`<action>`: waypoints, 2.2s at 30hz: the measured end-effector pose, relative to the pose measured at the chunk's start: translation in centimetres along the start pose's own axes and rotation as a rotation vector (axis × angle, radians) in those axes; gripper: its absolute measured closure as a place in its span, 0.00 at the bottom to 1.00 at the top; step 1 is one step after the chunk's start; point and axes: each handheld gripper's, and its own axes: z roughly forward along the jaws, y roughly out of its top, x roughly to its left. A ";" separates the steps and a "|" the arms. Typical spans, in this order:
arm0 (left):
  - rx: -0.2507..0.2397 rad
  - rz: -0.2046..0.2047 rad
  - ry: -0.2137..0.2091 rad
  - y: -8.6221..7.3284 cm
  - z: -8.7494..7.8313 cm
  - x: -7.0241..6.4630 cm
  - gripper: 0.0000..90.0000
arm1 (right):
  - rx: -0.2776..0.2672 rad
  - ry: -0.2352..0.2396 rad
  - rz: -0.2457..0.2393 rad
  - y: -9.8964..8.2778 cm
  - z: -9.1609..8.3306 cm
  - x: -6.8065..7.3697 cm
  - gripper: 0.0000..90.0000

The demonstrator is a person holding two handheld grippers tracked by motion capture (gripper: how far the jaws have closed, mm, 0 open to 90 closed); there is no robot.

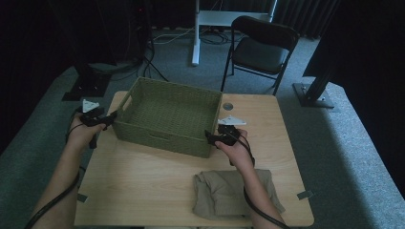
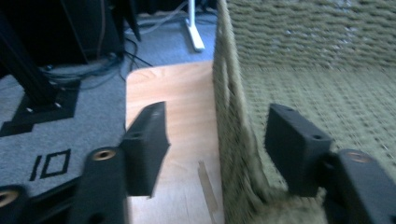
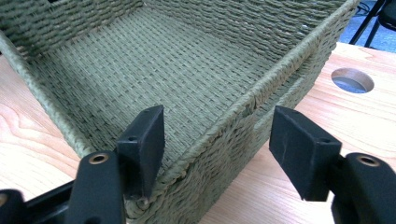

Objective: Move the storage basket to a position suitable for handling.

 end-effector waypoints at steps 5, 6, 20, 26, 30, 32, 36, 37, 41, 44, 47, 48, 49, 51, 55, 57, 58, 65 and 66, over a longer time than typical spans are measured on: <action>0.040 0.016 -0.009 -0.2 0.6 -0.6 0.59 | 0.006 -0.004 0.010 -0.2 0.4 0.2 0.41; 0.043 -0.002 -0.017 -0.2 0.8 -0.8 0.61 | 0.007 -0.006 0.014 -0.2 0.5 0.3 0.41; 0.081 0.030 0.054 0.2 1.6 -2.5 0.92 | 0.056 -0.023 0.070 0.2 0.5 1.2 0.62; 0.099 0.010 0.062 0.0 1.0 -2.8 0.93 | 0.060 -0.037 0.090 0.2 0.5 1.1 0.66; 0.107 -0.003 0.065 -0.3 0.4 -3.2 0.94 | 0.060 -0.054 0.103 0.2 0.4 1.0 0.69; 0.109 -0.004 0.064 -0.6 -0.2 -3.5 0.94 | 0.061 -0.060 0.101 0.3 0.4 1.0 0.70; 0.101 -0.015 0.067 -1.1 -1.0 -4.0 0.94 | 0.064 -0.091 0.087 0.3 0.4 0.8 0.73; 0.100 -0.026 0.064 -1.3 -1.2 -4.1 0.94 | 0.064 -0.098 0.083 0.3 0.4 0.8 0.74; 0.102 -0.041 0.055 -1.7 -2.0 -4.4 0.94 | 0.069 -0.115 0.076 0.3 0.3 0.7 0.76; 0.099 -0.064 0.045 -2.0 -2.5 -4.7 0.94 | 0.071 -0.106 0.097 0.3 0.2 0.3 0.78; 0.094 -0.077 0.047 -2.3 -2.9 -5.0 0.93 | 0.071 -0.109 0.099 0.2 0.1 0.2 0.79; 0.095 -0.077 0.044 -2.4 -3.0 -5.1 0.93 | 0.073 -0.107 0.101 0.2 0.1 0.2 0.79; 0.095 -0.073 0.046 -2.4 -3.2 -5.2 0.93 | 0.077 -0.107 0.102 0.2 0.0 0.1 0.79; 0.098 -0.070 0.047 -2.5 -3.4 -5.4 0.93 | 0.081 -0.110 0.095 0.1 -0.2 0.1 0.80; 0.107 -0.064 0.041 -2.8 -4.1 -6.0 0.92 | 0.088 -0.110 0.100 -0.1 -0.6 -0.2 0.80; 0.104 -0.071 0.033 -3.0 -4.3 -6.1 0.92 | 0.088 -0.105 0.105 -0.2 -0.8 -0.3 0.81; 0.103 -0.075 0.031 -3.0 -4.4 -6.2 0.92 | 0.090 -0.105 0.105 -0.3 -0.9 -0.3 0.81; 0.109 -0.067 0.019 -3.4 -5.2 -7.0 0.92 | 0.098 -0.112 0.084 -0.9 -2.0 -0.3 0.80; 0.109 -0.065 0.019 -3.5 -5.3 -7.1 0.92 | 0.097 -0.112 0.082 -1.0 -2.1 -0.3 0.80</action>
